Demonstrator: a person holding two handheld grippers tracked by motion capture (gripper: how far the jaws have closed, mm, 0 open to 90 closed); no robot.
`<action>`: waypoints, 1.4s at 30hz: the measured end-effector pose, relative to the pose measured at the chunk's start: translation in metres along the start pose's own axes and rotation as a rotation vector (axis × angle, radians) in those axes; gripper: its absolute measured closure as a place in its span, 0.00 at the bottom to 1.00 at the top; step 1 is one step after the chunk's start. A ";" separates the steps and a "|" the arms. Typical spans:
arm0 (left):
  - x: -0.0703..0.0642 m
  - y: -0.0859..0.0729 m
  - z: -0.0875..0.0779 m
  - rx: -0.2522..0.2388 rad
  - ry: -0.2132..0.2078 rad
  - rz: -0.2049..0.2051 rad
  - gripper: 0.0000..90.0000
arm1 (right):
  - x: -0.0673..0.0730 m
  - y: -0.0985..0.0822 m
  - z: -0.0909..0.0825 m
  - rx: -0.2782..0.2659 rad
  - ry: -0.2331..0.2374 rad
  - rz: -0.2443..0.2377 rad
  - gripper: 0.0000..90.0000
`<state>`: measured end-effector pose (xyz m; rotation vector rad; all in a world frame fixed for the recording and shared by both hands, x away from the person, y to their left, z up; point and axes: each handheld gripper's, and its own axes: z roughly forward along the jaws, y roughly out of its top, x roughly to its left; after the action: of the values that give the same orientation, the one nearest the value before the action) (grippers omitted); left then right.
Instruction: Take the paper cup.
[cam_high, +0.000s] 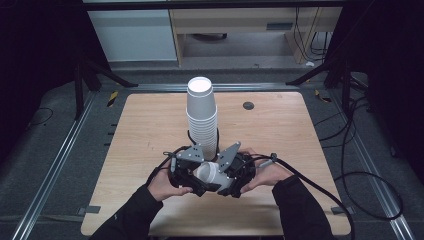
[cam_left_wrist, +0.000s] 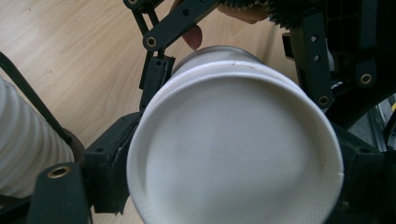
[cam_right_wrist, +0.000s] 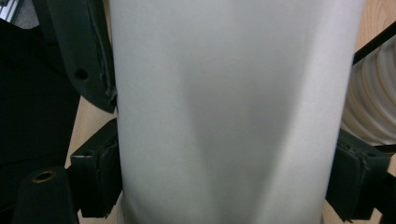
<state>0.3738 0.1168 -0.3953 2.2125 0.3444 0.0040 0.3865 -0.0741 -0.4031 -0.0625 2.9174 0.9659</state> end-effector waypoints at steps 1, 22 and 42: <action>0.000 0.000 0.000 0.000 0.000 0.000 0.20 | 0.000 0.000 0.000 0.000 0.000 0.000 0.17; -0.001 -0.001 0.002 0.029 -0.015 -0.020 0.22 | -0.001 -0.001 0.004 -0.001 0.032 0.041 0.13; 0.001 -0.004 -0.003 0.064 0.006 -0.005 0.23 | -0.001 0.000 -0.017 -0.033 0.002 0.066 0.07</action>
<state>0.3736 0.1216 -0.3972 2.2753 0.3585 -0.0028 0.3869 -0.0840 -0.3895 0.0309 2.9226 1.0248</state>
